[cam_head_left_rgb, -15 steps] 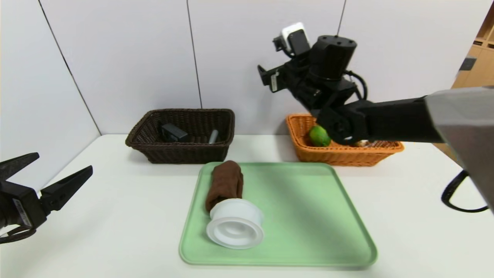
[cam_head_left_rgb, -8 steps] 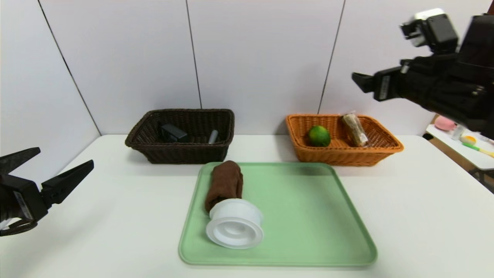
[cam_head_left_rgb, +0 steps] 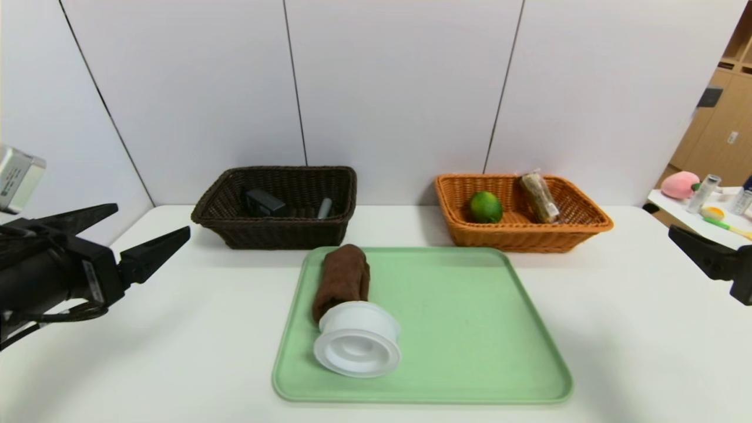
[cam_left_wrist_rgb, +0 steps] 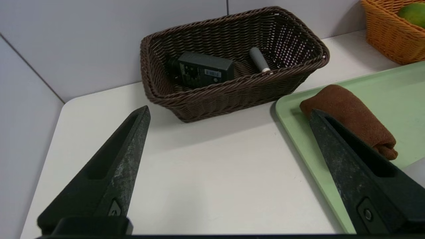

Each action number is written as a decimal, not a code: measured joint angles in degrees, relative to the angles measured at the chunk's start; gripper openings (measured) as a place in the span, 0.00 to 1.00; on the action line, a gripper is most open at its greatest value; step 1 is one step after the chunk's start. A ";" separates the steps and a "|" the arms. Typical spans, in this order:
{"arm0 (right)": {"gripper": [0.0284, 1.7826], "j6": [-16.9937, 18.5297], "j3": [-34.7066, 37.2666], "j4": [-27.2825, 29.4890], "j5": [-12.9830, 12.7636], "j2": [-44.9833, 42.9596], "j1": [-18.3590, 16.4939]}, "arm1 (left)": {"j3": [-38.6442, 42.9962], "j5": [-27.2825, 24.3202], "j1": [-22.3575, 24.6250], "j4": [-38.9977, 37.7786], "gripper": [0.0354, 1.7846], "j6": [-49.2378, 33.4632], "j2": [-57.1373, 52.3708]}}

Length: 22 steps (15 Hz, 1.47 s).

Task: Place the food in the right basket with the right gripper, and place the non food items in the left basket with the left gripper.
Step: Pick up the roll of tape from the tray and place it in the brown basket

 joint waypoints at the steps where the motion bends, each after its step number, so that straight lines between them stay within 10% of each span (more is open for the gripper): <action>1: 0.95 0.11 1.26 0.80 -0.05 -1.67 -0.13 | -2.60 1.29 -1.90 0.77 0.94 0.11 1.74; 6: 0.95 0.00 3.69 2.34 -0.21 -4.85 -0.27 | -18.07 3.50 -13.74 23.24 0.94 0.82 6.47; 10: 0.95 -0.06 5.42 2.29 0.09 -5.78 -0.27 | -26.33 -7.50 -17.35 44.42 0.94 19.29 8.41; 16: 0.95 -0.28 6.53 2.32 1.69 -6.86 -0.11 | -40.96 -13.42 -19.71 60.71 0.94 56.89 17.29; 22: 0.95 0.16 6.25 1.90 4.44 -6.91 -0.11 | -50.94 -12.50 -27.60 64.21 0.94 62.68 27.71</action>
